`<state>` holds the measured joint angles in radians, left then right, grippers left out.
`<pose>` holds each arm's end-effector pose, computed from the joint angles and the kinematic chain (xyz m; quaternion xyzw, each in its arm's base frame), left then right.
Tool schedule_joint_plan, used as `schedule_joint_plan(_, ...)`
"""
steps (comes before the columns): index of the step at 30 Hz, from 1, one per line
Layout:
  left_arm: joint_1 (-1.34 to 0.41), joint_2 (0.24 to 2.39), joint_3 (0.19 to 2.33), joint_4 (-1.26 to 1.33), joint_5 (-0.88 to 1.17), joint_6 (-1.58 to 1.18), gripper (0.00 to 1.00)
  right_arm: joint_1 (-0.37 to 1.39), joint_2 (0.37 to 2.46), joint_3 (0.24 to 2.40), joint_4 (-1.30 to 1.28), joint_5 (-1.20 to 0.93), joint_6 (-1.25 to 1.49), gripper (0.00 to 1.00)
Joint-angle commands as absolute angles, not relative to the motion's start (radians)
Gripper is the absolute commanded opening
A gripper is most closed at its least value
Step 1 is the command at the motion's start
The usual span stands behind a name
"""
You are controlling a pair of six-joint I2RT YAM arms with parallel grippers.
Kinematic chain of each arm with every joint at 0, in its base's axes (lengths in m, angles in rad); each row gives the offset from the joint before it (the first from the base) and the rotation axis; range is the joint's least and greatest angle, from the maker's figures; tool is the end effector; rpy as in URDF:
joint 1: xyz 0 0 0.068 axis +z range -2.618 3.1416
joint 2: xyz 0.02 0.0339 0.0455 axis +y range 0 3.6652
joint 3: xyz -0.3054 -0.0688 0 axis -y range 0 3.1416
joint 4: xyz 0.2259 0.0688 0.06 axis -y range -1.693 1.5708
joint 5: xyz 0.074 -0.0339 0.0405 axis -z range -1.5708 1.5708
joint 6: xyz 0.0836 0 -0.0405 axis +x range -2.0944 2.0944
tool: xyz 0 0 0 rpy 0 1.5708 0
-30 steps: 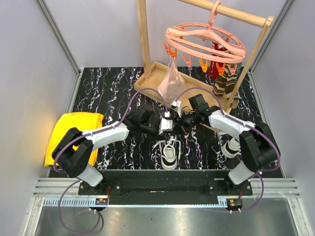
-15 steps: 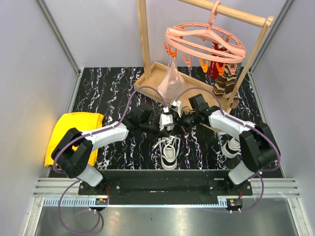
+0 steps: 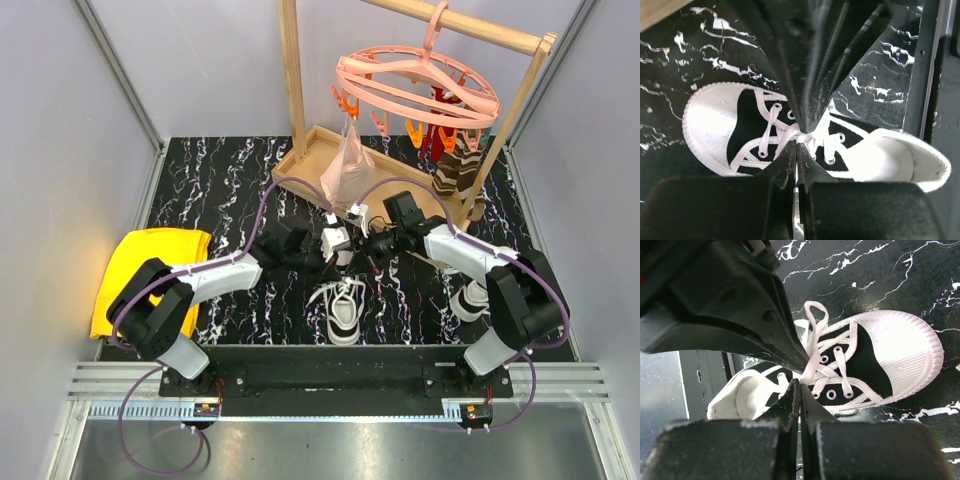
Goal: Tie the shoes
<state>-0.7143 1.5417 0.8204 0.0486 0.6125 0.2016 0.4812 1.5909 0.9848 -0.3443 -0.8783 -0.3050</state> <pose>0.2192 -0.2536 0.2259 0.4971 0.7126 -0.3677 0.3315 0.2539 0.2052 0.2358 -0.4500 0.7465 0.4276 0.2396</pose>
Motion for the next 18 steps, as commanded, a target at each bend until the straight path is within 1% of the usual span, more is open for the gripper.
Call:
schedule_joint_plan(1, -0.719, 1.551, 0.795, 0.167, 0.554, 0.031, 0.0, 0.474, 1.562, 0.97, -0.295, -0.916, -0.276, 0.0)
schedule_joint_plan(3, -0.719, 1.555, 0.788, 0.201, 0.537, 0.003, 0.0, 0.474, 1.559, 0.965, -0.288, -0.92, -0.27, 0.0)
schedule_joint_plan(9, -0.716, 1.563, 0.741, 0.334, 0.508, -0.21, 0.0, 0.474, 1.559, 0.956, -0.281, -0.928, -0.256, 0.0)
schedule_joint_plan(18, -0.709, 1.597, 0.692, 0.495, 0.58, -0.441, 0.0, 0.474, 1.56, 0.95, -0.258, -0.933, -0.233, 0.0)
